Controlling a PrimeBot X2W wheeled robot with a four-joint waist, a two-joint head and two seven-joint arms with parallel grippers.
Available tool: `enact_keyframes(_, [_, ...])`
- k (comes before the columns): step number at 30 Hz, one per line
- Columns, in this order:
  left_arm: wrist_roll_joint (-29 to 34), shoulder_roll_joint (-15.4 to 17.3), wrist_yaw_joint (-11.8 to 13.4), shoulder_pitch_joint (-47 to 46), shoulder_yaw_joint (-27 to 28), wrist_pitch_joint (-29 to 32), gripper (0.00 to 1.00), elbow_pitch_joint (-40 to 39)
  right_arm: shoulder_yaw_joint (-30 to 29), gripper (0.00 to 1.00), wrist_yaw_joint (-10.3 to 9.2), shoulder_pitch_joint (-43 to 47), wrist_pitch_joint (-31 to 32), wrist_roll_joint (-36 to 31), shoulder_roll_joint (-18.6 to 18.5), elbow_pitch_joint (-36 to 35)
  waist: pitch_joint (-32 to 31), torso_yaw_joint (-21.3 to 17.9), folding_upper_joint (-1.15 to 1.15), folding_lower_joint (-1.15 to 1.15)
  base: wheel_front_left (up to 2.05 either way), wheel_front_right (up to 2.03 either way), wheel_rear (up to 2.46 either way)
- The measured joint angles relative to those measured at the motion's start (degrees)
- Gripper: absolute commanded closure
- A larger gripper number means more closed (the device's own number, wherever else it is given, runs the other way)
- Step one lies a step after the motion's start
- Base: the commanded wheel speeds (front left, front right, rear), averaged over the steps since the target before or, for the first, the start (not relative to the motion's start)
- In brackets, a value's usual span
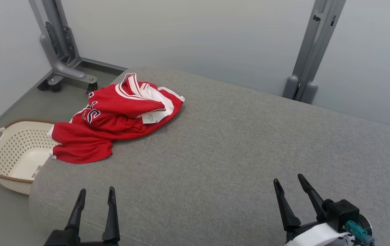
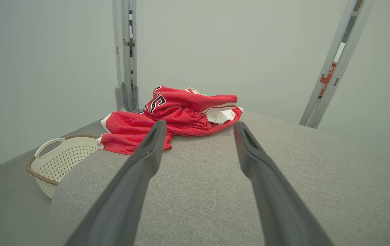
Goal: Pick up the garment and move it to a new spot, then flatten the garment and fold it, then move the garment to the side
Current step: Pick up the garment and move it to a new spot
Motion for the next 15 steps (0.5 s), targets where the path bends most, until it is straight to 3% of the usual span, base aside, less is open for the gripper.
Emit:
enact_keyframes(12, [-0.13,0.02,0.25,-1.7,2.32,0.01,0.0,-1.23,0.27,0.0,0.0,-0.3,0.0,-1.78,-0.13,0.11,2.7,2.28,0.0,0.0,0.0,0.0,0.0])
enact_keyframes(15, [-0.14,0.05,0.83,-4.94,2.63,0.01,0.0,-3.14,0.55,0.0,0.02,-1.38,0.0,-2.18,-1.97,-0.31,4.26,2.14,0.0,0.0,0.0,0.0,0.0])
